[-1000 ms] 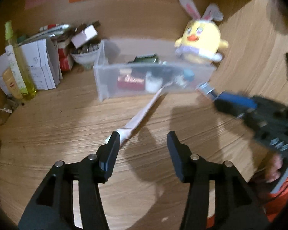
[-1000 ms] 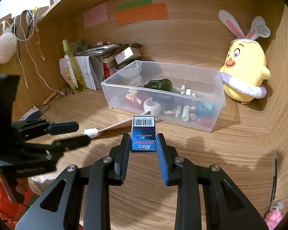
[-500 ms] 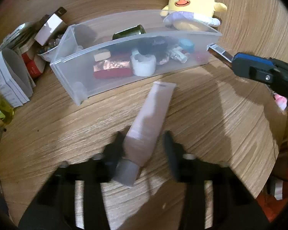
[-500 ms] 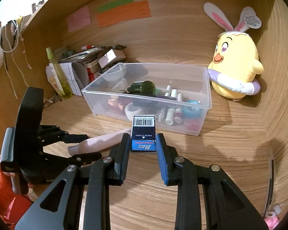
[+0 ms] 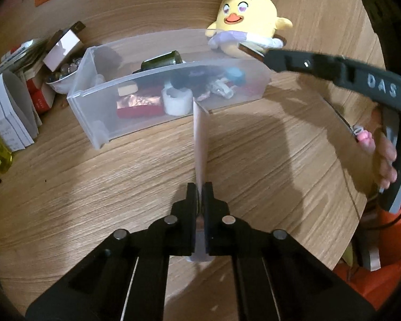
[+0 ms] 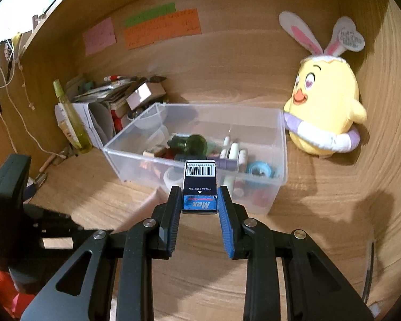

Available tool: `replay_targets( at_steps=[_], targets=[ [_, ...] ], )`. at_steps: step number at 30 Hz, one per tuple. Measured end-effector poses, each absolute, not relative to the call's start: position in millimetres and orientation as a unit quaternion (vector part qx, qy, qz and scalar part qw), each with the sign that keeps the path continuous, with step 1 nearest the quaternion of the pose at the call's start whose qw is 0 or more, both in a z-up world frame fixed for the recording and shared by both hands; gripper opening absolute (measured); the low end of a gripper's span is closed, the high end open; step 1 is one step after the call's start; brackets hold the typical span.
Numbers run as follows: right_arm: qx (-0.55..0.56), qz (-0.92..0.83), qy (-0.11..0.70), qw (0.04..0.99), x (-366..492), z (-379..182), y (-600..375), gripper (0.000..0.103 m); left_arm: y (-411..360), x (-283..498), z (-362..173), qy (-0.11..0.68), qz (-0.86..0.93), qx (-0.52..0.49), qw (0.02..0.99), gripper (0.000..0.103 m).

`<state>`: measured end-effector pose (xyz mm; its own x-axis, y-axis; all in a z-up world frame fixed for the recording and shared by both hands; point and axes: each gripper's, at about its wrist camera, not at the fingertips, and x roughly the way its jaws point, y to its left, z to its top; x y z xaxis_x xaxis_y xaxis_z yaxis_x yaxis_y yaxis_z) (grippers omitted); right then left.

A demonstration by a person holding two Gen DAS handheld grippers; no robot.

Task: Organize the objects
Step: 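Lift the cream tube upright with the left tool while the right tool carries the card pack over the box, then lower the cream tube and card pack into the box and open both tools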

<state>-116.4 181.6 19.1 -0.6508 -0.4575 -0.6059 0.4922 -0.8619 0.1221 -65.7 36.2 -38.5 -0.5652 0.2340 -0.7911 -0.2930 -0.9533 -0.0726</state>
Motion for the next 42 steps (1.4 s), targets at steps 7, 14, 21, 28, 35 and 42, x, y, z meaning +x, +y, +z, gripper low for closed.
replay_targets(
  at_steps=[7,14,21,28,35,42],
  targets=[
    [0.311,-0.916,0.032,0.251,-126,33,183,0.025,31,-63,-12,0.010,0.899,-0.407,0.160,0.002],
    [0.300,-0.923,0.035,0.240,-142,43,185,0.025,24,-66,18,-0.002,0.918,-0.364,0.156,0.002],
    [0.302,-0.923,0.046,0.235,-161,44,178,0.025,13,-85,37,-0.023,0.930,-0.339,0.141,0.002],
    [0.317,-0.918,0.053,0.233,-184,36,171,0.025,3,-107,56,-0.042,0.936,-0.323,0.134,0.002],
    [0.334,-0.911,0.055,0.234,-201,23,163,0.025,-4,-128,66,-0.056,0.936,-0.322,0.128,0.002],
    [0.356,-0.903,0.051,0.235,-216,6,159,0.025,-4,-150,70,-0.045,0.942,-0.316,0.108,0.002]
  ],
)
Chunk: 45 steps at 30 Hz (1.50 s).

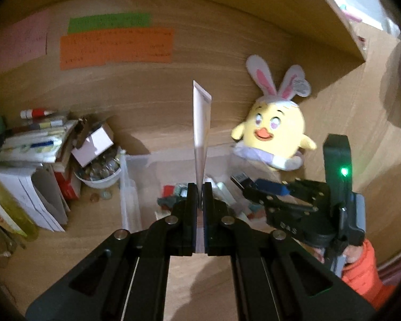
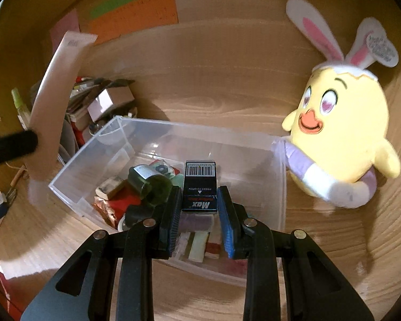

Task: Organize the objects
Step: 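Lower the cream tube and card pack into the box and open both tools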

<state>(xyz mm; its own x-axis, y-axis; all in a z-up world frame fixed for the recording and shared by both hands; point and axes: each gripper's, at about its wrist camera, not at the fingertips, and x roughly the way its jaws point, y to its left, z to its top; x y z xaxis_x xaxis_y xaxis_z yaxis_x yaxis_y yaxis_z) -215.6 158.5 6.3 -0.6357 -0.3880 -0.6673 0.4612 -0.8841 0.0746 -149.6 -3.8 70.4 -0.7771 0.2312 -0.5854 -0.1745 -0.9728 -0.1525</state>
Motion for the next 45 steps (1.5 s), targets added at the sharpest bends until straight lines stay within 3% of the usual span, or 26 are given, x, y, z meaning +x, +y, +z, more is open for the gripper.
replay_targets(
  at_steps=[11,31,37,42,45],
  targets=[
    [0.377,-0.894,0.049,0.235,-226,-8,162,0.025,-2,-188,26,-0.051,0.921,-0.373,0.104,0.002],
    [0.341,-0.902,0.049,0.260,-192,25,168,0.027,5,-162,20,-0.029,0.926,-0.366,0.091,0.005],
    [0.319,-0.914,0.061,0.244,-172,33,172,0.051,6,-152,20,-0.034,0.929,-0.357,0.092,0.021],
    [0.304,-0.921,0.066,0.236,-157,37,177,0.063,9,-141,18,-0.027,0.938,-0.338,0.074,0.046],
    [0.289,-0.927,0.069,0.228,-149,38,179,0.069,12,-136,17,-0.024,0.941,-0.331,0.071,0.056]
  ],
)
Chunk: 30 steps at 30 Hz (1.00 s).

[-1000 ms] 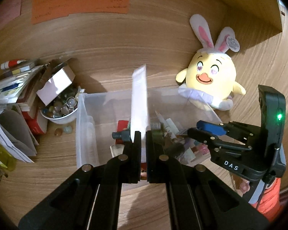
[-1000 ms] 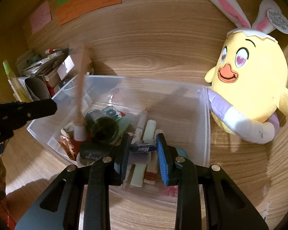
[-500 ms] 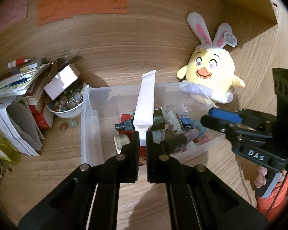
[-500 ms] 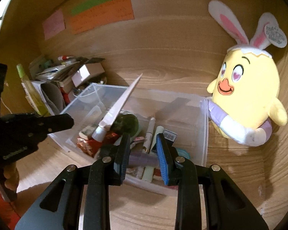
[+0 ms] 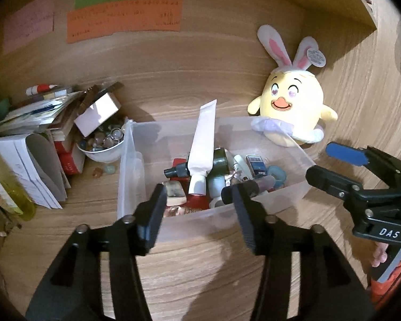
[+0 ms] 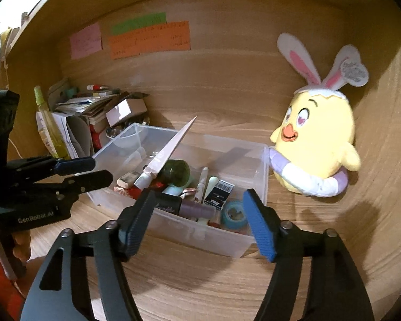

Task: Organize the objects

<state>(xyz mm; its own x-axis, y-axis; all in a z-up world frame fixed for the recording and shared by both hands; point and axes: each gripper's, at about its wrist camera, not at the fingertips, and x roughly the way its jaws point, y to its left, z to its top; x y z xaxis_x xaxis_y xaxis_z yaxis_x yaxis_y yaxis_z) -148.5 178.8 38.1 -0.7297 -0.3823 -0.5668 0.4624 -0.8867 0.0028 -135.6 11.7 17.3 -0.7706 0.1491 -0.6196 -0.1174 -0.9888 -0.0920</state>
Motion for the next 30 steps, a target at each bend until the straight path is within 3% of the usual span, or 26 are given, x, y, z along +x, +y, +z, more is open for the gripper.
replay_targets(
  at_steps=[3,7,30],
  targets=[
    [0.278,-0.931,0.070,0.226,-141,39,180,0.074,13,-131,17,-0.025,0.944,-0.324,0.064,0.066],
    [0.270,-0.935,0.071,0.220,-134,37,180,0.082,13,-125,14,-0.027,0.946,-0.319,0.053,0.071],
    [0.281,-0.933,0.047,0.220,-116,29,188,0.083,12,-100,12,-0.040,0.949,-0.308,0.053,0.087]
  ],
)
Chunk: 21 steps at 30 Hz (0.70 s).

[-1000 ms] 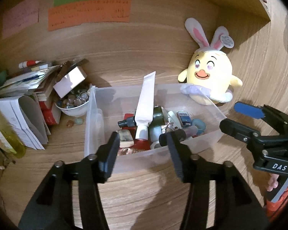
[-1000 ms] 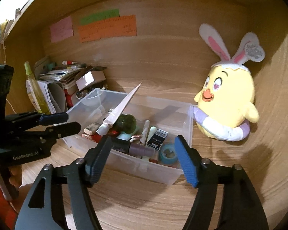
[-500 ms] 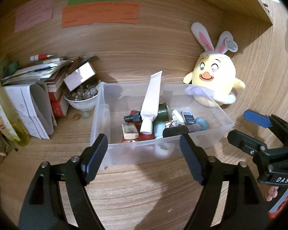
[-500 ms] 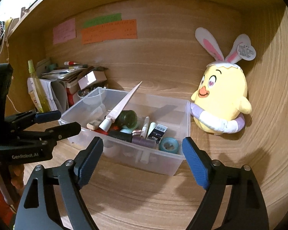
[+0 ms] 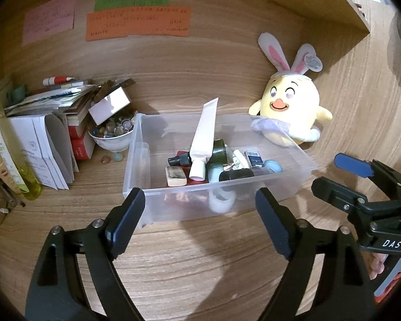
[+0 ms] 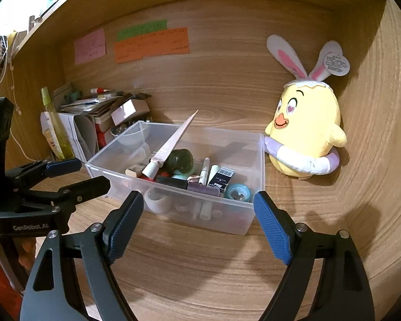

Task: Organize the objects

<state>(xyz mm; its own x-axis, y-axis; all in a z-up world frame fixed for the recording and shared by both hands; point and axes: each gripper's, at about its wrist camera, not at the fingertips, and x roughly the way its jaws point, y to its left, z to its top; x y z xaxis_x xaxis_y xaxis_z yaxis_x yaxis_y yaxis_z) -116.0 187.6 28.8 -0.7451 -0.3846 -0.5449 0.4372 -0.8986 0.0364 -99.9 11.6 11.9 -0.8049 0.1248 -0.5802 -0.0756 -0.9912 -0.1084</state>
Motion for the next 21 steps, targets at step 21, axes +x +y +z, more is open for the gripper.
replay_targets(
  at_steps=[21],
  targets=[
    [0.288,-0.933,0.031,0.216,-112.3,27.2,192.2,0.083,8.6,-94.4,9.1,-0.055,0.948,-0.308,0.058,0.088]
  ],
)
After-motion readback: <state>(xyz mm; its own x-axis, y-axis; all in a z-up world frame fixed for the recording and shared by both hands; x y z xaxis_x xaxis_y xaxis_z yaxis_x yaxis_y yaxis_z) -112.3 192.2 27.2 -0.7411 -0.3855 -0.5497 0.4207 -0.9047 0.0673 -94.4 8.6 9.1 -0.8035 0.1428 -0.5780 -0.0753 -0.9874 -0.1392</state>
